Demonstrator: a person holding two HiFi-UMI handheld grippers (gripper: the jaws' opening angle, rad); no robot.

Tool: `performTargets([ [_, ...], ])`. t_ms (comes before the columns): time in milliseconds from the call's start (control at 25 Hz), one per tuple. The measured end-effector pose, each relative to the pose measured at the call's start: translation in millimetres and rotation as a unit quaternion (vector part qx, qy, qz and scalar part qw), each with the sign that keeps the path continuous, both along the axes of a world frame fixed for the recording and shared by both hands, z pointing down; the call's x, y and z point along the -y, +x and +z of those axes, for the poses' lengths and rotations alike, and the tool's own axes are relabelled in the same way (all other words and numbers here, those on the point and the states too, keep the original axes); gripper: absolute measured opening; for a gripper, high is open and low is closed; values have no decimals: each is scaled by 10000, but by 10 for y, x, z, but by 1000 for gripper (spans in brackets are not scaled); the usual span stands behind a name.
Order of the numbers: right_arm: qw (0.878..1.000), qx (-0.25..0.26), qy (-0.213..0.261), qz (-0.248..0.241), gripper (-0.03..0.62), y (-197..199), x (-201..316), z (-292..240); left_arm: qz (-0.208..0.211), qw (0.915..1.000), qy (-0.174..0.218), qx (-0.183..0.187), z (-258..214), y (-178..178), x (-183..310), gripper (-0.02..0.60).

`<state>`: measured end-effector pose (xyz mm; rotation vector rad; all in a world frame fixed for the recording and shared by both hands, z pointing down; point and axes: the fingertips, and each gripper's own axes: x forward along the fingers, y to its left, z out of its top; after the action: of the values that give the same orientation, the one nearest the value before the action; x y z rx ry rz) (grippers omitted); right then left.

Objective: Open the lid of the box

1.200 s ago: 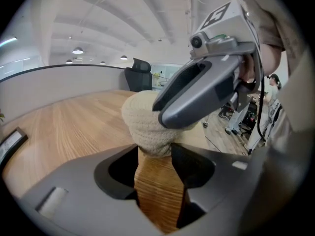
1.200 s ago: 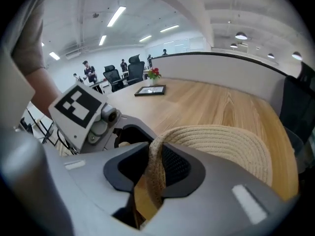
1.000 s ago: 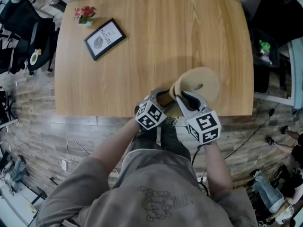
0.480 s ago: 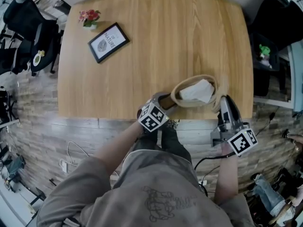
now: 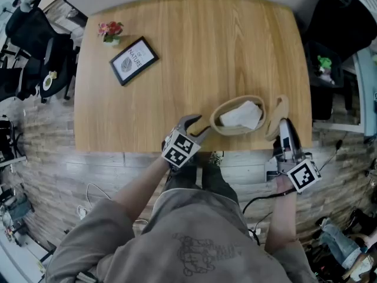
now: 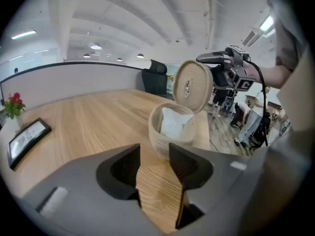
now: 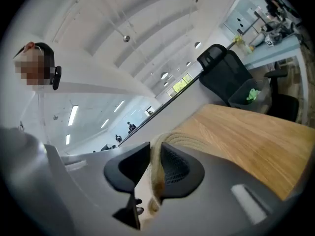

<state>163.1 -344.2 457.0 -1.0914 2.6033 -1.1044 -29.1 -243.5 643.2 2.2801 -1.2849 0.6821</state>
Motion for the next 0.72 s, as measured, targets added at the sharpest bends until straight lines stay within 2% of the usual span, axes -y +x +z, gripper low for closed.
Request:
performTargets([
  [160,9983,-222,535,-42,78,-128,6,-398,-523,9979,117,376,-376,-351,82,178],
  [240,9962,-219,846,-44,78,-179,-13,-656,-743,9960,332,371,-681,-495,142,139],
  [400,9906,-268,1339,-29,80,-266,-53,-1137,-902,9908,972,266,-1392,-635,272,63],
  [480,9888,-331,1457,-26,80,-289,-70,-1331,-953,9860,1337,296,-1769,-660,324,63],
  [720,9742,-309,2232,-88,81,-372,-238,-1989,-1036,9646,2394,375,-2874,-654,363,61],
])
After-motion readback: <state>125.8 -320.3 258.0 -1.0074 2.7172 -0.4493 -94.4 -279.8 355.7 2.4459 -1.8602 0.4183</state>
